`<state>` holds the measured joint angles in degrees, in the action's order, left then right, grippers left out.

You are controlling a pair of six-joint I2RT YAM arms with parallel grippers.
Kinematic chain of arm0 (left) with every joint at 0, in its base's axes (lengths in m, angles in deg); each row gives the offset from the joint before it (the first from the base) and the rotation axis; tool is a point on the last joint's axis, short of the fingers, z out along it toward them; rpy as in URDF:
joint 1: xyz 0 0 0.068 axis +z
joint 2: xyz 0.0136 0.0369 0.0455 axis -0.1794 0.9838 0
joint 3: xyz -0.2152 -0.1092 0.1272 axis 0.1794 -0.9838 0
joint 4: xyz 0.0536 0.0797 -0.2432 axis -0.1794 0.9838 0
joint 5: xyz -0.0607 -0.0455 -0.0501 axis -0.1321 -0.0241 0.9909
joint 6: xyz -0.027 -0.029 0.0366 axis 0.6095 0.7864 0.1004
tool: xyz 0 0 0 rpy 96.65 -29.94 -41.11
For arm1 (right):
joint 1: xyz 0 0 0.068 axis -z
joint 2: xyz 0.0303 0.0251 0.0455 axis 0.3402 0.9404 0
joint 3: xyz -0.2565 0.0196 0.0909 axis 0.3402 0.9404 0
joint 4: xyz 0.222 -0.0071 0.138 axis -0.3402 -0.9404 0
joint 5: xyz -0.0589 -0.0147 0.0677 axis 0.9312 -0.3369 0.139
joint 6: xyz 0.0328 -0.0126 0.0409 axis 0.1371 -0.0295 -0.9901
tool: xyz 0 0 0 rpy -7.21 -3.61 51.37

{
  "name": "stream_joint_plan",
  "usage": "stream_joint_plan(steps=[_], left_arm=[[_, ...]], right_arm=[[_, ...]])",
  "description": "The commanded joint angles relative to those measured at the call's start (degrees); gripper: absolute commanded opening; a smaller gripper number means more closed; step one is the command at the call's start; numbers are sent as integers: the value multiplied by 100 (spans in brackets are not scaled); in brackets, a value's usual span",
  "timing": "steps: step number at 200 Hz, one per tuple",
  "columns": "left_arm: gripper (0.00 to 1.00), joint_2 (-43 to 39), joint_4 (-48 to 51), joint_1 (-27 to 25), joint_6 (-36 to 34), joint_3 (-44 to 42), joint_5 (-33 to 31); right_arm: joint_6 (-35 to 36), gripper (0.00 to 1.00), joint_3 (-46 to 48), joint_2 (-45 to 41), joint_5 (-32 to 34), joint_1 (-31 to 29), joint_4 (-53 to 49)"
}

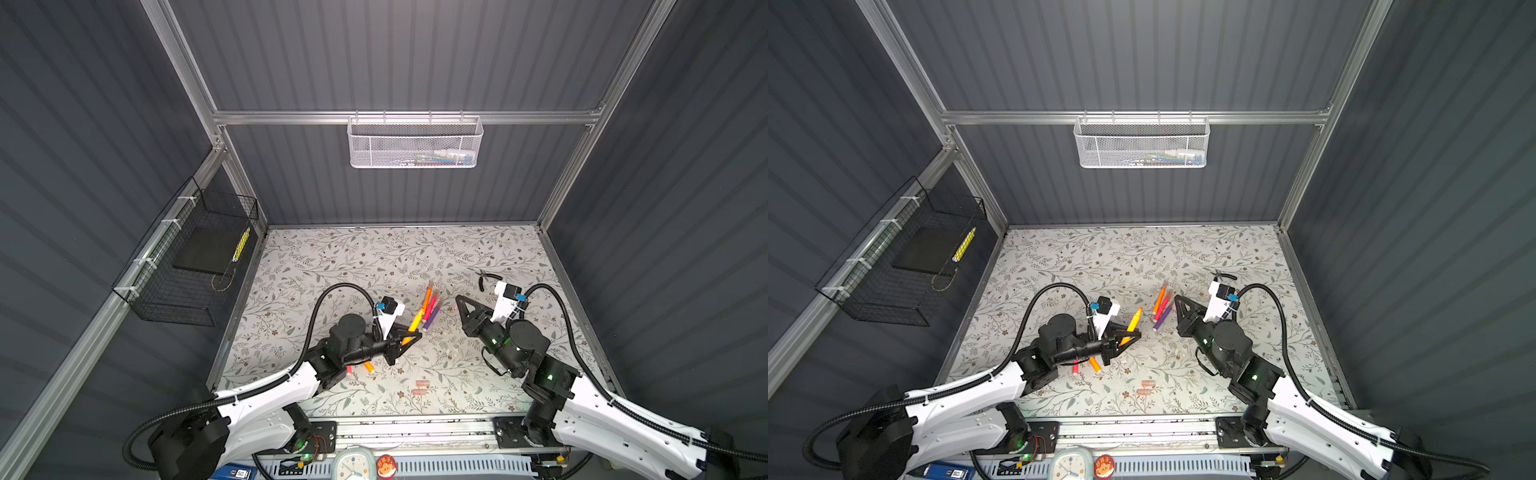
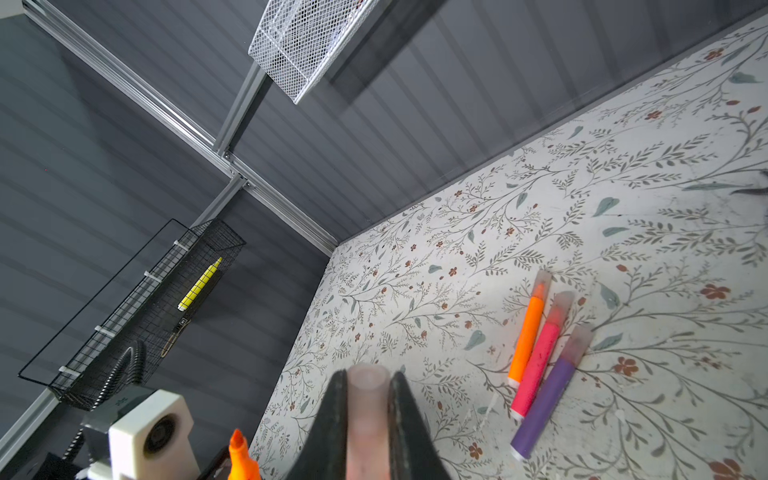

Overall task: Insert the pens into the pen caps
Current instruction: 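Lift the cap and bring it over the orange marker tip held by the left gripper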

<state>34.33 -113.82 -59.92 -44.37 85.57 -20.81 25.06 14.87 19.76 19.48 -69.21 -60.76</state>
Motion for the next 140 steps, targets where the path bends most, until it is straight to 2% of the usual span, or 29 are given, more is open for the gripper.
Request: stream_joint_plan(steps=[1,85,140], left_arm=[[0,138,-250,-24,-160,102,-75],[0,554,-603,-87,11,217,-63],[0,612,-605,-87,-24,241,-139]], right_arm=[[-51,1,68,-76,-121,35,668],[-165,0,-129,966,-925,32,1783],[-144,0,-412,1531,-1197,37,2007]])
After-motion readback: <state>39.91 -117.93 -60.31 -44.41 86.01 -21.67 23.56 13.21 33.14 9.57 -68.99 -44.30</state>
